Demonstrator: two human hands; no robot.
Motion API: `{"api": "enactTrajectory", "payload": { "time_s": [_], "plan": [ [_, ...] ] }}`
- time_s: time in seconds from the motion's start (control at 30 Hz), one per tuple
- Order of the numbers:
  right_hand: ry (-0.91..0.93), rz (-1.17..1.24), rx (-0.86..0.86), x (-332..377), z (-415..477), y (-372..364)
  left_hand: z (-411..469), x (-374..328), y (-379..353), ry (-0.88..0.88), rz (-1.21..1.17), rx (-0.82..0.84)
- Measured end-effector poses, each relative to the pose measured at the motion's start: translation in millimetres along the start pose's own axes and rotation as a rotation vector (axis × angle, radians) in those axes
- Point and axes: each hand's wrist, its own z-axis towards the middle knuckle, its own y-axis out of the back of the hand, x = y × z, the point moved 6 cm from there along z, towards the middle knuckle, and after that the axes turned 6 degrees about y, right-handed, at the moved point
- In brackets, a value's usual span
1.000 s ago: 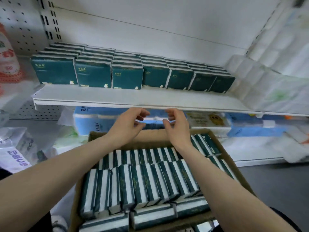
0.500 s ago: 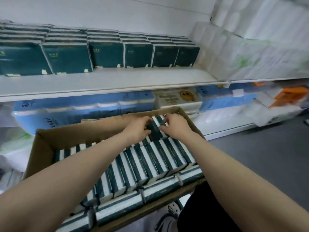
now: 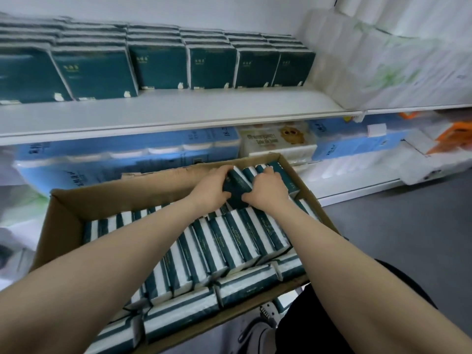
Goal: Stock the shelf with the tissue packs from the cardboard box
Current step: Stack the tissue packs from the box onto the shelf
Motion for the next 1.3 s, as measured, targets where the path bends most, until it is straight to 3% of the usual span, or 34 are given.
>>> {"api": "enactTrajectory", "payload": {
  "time_s": [0.13, 0.33, 0.53, 0.67, 0.83, 1.3],
  "plan": [
    [-0.012, 0.211, 0.019, -4.1, 0.3, 17.4, -7.6, 3.4, 24.5, 0.002, -0.021, -0.074],
    [0.030, 0.786, -0.019, -0.3, -10.4, 41.0, -26.5, 2.1, 61.4, 0.014, -0.169, -0.120],
    [0.066, 1.046, -0.214, 19.3, -8.7, 69.2, -36.7, 4.9, 112.4, -0.013, -0.332, -0.318],
    [0.127, 1.072, -0.367, 46.6, 4.7, 99.5, -40.2, -0.9, 150.6, -0.028, -0.477, -0.451],
    [0.213, 1.096, -0.428, 76.9, 32.7, 126.7, -39.6, -7.6, 185.3, -0.071, -0.511, -0.552],
    [0.338, 1.092, -0.512, 141.5, 92.9, 131.9, -1.5, 19.4, 238.0, -0.057, -0.248, -0.852]
  ]
}}
